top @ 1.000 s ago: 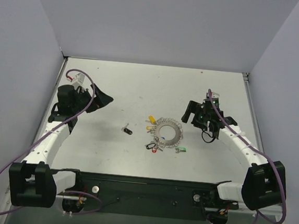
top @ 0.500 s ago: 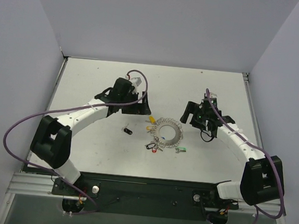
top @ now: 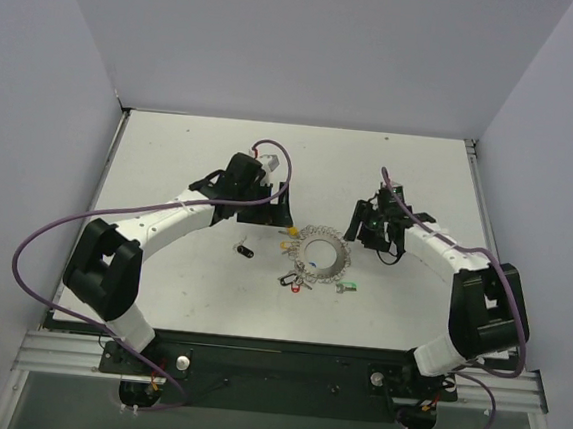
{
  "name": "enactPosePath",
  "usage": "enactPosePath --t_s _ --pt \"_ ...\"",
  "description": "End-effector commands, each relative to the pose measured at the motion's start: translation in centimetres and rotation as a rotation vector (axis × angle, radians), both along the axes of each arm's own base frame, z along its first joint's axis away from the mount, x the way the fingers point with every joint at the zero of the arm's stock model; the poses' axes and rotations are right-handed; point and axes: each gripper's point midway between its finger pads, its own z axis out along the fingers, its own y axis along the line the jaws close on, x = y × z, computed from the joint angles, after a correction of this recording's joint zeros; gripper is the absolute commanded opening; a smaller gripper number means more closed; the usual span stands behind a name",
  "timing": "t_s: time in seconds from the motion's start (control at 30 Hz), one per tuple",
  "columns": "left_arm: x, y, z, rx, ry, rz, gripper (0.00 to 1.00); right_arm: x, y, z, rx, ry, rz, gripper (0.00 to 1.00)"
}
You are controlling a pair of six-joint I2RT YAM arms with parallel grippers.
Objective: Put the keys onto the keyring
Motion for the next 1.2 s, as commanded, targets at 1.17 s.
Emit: enactPosePath --t_s 1.17 --pt "0.7 0.6 2.3 -0.001 -0.065 0.026 0.97 1.4 2.6 -2.7 0.024 0.148 0.012 0.31"
